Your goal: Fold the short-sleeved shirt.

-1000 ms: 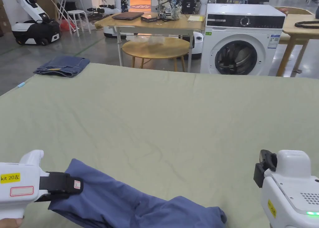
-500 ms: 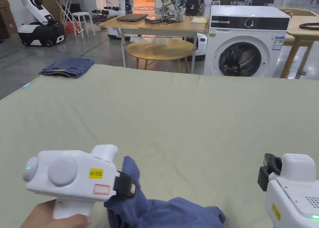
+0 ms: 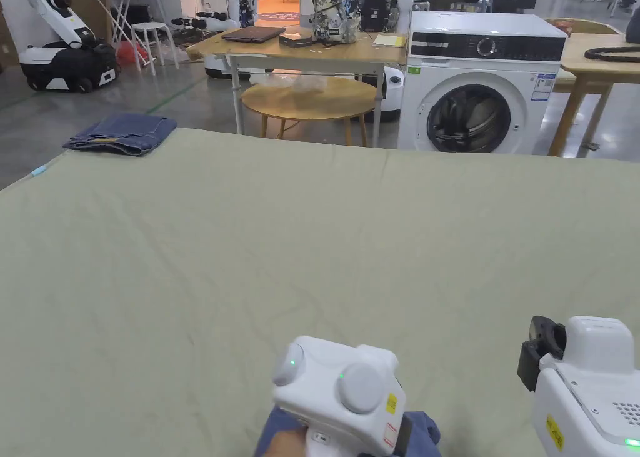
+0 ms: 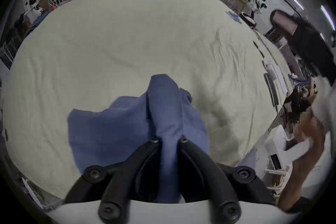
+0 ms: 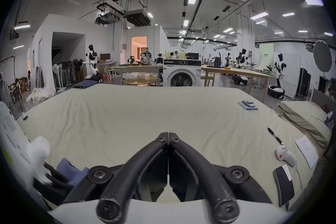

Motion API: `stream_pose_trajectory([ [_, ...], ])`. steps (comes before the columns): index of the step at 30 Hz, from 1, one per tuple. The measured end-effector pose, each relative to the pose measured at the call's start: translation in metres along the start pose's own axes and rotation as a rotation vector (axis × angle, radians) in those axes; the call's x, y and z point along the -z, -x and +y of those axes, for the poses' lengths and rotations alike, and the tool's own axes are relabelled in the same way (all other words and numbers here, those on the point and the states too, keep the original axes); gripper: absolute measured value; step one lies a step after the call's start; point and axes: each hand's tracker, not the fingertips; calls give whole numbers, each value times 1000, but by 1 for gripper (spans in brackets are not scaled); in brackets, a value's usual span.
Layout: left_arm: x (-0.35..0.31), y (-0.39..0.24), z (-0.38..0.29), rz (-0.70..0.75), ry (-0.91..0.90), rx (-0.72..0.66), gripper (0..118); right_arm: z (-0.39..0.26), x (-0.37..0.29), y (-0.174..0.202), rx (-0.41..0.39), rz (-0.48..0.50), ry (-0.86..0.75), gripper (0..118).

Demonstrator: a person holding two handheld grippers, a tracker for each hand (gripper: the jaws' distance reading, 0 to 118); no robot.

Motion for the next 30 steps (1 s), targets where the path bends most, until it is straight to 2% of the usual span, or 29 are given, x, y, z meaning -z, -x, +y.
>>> stream_pose_trajectory([
  [6, 22, 7, -4, -7, 5, -43, 7, -3, -1, -4, 1, -6, 5, 0],
  [9, 13, 21, -4, -161, -8, -99, 34, -3, -3, -4, -3, -7, 7, 0],
  [11, -2, 28, -5, -220, -17, -126, 41, -3, -3, -5, -4, -7, 9, 0],
  [17, -44, 50, -2, -367, -134, -173, 41, -4, -7, -5, -1, -10, 7, 0],
  [18, -42, 54, -1, -369, -147, -181, 40, -4, -7, -5, 1, -11, 7, 0],
  [19, -36, 58, -2, -360, -146, -188, 31, -4, -7, -6, 4, -12, 8, 0],
  [21, -19, 55, -4, -393, -110, -210, 3, -5, -6, -7, 11, -12, 9, 0],
  [25, 38, 53, -11, -551, -12, -269, 2, -5, -8, -6, 13, -12, 11, 0],
  [30, 84, 46, -24, -468, 10, -275, 0, -3, -9, -6, 17, -11, 4, 0],
])
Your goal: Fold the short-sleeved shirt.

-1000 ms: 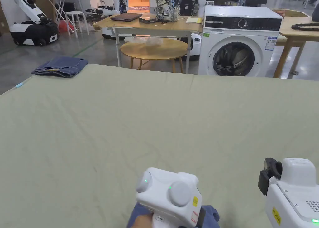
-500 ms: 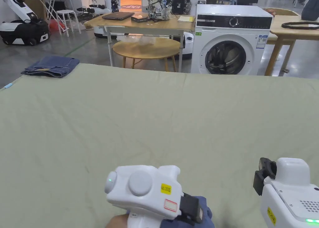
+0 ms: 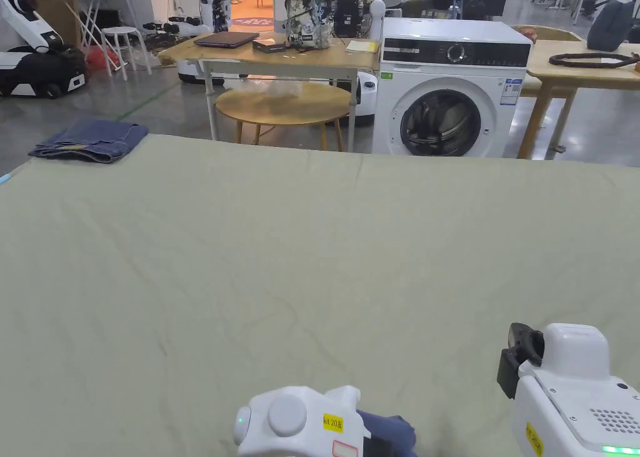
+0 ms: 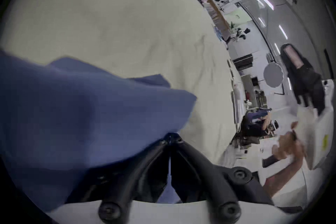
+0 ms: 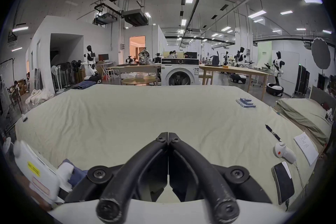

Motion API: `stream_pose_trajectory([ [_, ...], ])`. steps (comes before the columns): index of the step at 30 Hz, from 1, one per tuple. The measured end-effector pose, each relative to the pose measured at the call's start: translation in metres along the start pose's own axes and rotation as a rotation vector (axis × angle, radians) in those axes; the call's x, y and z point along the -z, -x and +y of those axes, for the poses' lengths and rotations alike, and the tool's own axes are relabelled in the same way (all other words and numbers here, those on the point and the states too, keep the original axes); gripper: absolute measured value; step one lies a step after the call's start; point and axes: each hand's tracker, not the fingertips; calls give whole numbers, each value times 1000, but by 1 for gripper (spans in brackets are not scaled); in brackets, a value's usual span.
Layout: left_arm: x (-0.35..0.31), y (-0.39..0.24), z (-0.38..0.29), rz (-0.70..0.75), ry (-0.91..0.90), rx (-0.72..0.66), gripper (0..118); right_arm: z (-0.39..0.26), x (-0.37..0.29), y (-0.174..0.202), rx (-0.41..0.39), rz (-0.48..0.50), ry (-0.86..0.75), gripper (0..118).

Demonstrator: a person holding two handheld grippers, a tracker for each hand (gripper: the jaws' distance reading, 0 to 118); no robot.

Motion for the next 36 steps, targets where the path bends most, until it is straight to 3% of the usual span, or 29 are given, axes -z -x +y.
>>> stream_pose_trajectory([
  [7, -16, -11, -5, -10, -32, 19, 0, 1, 3, -1, -3, -1, -15, 0],
  [11, -62, -21, 7, 17, -202, 108, 0, 5, 8, 3, -6, -7, -29, 0],
  [14, -103, -23, 16, 146, -394, 194, 0, 10, 16, 4, 4, -16, -53, 0],
  [19, -162, -23, 20, 491, -765, 357, 0, 23, 19, 11, 30, -34, -120, 0],
  [24, -203, -23, 9, 703, -1126, 459, 0, 38, 19, 18, 41, -45, -183, 0],
  [27, -217, -12, 12, 759, -1232, 459, 0, 45, 19, 23, 34, -52, -204, 0],
  [36, -229, -11, 1, 784, -1234, 459, 0, 43, 18, 25, 10, -62, -211, 0],
])
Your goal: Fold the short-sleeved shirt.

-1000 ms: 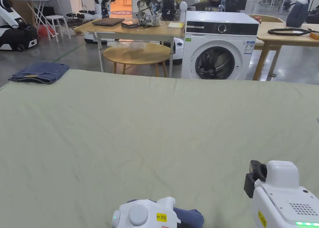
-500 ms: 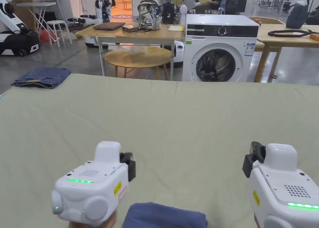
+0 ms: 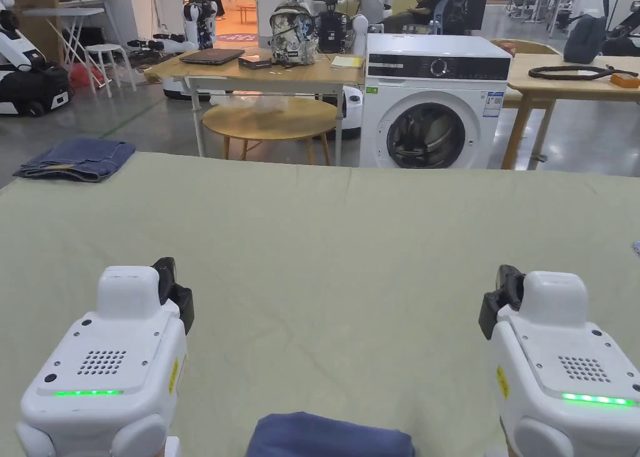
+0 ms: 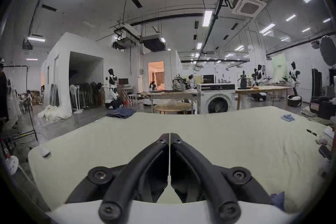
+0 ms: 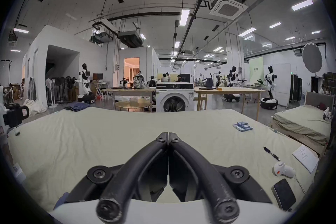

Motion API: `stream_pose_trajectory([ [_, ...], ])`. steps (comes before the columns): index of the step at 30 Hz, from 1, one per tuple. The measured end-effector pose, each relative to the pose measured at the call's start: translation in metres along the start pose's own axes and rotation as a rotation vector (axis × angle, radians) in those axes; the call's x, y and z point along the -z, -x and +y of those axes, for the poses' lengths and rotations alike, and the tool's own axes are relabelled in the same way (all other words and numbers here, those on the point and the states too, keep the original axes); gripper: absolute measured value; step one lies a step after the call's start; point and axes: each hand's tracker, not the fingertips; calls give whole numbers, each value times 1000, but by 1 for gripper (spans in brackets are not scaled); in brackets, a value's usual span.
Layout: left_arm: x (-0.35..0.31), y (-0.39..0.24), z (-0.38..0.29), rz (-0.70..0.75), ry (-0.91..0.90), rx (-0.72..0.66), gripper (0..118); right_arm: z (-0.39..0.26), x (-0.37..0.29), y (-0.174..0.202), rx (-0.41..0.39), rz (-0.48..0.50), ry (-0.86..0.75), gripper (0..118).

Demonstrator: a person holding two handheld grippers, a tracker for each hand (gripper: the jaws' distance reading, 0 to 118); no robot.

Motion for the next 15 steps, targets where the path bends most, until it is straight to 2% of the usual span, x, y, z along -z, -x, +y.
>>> stream_pose_trajectory([
  [4, -8, 2, 0, -17, -6, 2, 0, -15, -24, 5, -2, 28, 68, 0],
  [12, -9, 9, -11, -67, 39, -13, 0, -85, -78, 52, -80, 310, 359, 0],
  [15, -12, 12, -17, -77, 65, -20, 0, -118, -73, 68, -132, 360, 475, 0],
])
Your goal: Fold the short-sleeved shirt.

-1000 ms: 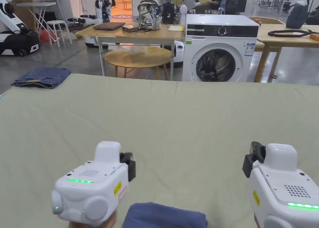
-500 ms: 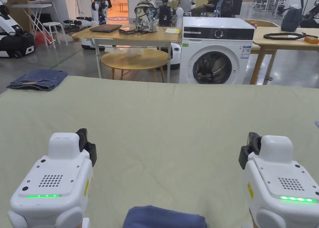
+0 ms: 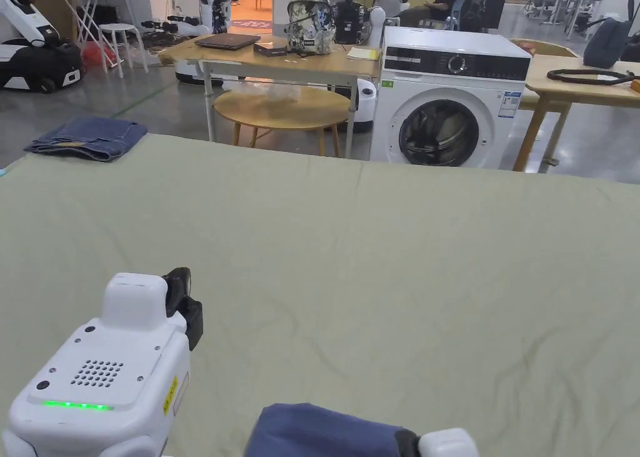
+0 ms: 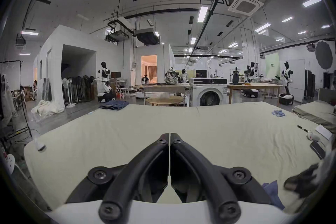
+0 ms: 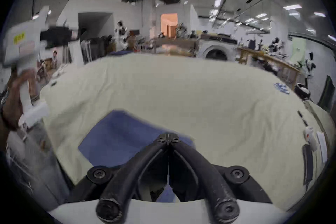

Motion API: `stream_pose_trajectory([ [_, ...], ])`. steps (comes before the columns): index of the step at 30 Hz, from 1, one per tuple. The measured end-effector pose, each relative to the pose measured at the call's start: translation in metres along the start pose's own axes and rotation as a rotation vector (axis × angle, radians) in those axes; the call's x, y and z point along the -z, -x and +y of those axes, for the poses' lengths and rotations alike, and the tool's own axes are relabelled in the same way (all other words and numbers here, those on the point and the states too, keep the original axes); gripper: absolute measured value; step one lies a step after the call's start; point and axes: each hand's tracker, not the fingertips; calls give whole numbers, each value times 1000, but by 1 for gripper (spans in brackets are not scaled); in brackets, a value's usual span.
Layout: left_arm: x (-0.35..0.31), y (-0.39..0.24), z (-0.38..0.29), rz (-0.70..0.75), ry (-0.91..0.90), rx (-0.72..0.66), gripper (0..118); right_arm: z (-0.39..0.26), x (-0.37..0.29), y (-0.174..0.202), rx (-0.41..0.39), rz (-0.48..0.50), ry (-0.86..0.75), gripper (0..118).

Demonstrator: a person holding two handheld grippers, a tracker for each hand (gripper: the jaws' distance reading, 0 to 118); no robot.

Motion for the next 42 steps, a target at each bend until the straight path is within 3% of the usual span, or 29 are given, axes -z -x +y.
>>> stream_pose_trajectory([
  [6, -13, 12, -26, -26, 96, -34, 0, -8, 34, -3, 65, -110, 78, 0],
  [11, -25, 24, -55, -75, 251, -88, 0, -15, 48, -4, 54, -126, 83, 0],
  [16, -19, 34, -83, -228, 457, -187, 1, -9, 43, -8, 104, -119, 104, 0],
  [18, -8, 42, -91, -323, 550, -298, 9, -13, 50, -13, 102, -114, 112, 0],
  [22, 17, 56, -99, -543, 693, -530, 53, -14, 51, -14, 91, -107, 118, 0],
  [24, 31, 55, -103, -663, 779, -598, 68, -14, 51, -15, 92, -102, 121, 0],
  [28, 52, 50, -120, -780, 906, -612, 81, -12, 47, -14, 94, -101, 122, 0],
  [32, 74, 35, -148, -861, 1025, -769, 81, -14, 48, -13, 96, -101, 120, 0],
  [34, 83, 24, -159, -880, 1085, -777, 81, -16, 49, -13, 97, -100, 121, 0],
  [37, 86, 8, -167, -959, 1074, -858, 81, -16, 49, -14, 101, -96, 124, 0],
  [40, 94, 0, -173, -946, 1075, -881, 81, -12, 45, -12, 105, -96, 125, 0],
  [42, 95, 0, -176, -930, 1049, -895, 74, -14, 46, -13, 109, -96, 127, 0],
])
